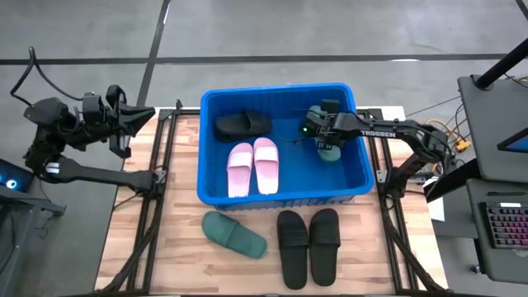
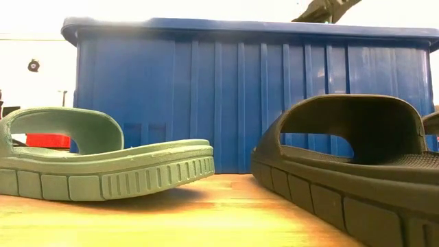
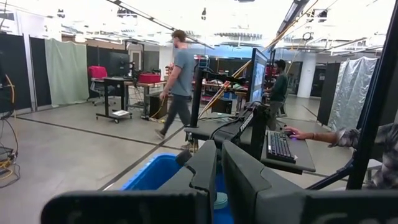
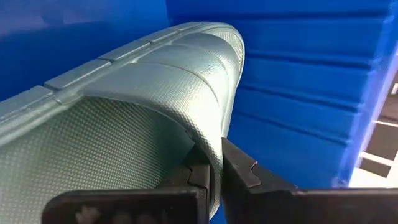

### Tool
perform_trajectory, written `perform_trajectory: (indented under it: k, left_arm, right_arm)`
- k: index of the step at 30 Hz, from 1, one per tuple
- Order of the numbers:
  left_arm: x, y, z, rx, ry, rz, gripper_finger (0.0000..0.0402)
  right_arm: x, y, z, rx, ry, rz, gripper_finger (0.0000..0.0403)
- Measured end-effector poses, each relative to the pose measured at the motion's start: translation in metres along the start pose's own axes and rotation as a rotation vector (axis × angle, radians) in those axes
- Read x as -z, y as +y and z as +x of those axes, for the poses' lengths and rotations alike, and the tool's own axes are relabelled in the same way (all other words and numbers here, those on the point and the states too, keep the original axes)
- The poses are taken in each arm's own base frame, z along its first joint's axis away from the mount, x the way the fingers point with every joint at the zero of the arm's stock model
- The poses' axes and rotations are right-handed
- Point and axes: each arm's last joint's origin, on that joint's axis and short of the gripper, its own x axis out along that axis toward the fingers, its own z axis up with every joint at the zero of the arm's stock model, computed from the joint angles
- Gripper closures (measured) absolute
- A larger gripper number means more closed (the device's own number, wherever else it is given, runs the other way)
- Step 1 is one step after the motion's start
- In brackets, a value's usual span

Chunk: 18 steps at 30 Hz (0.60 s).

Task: Pick and place slides into bin
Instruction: Put the green slide into the blue container

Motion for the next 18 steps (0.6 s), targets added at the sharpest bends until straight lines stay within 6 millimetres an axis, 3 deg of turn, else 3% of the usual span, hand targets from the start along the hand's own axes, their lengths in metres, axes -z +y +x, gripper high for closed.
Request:
perform_trajectory:
  k: [12,18]
  left_arm:
    - [0.001,-0.001,0.003,0.0,0.007,-0.021,0.0388]
    - [0.001,-0.001,0.005,0.0,0.013,-0.022,0.0388]
  right_arm:
    - [0.014,0.014,0.032,-0.005,0.031,-0.058,0.0394]
    - [0.011,0.016,0.042,-0.043,0.035,-0.055,0.0394]
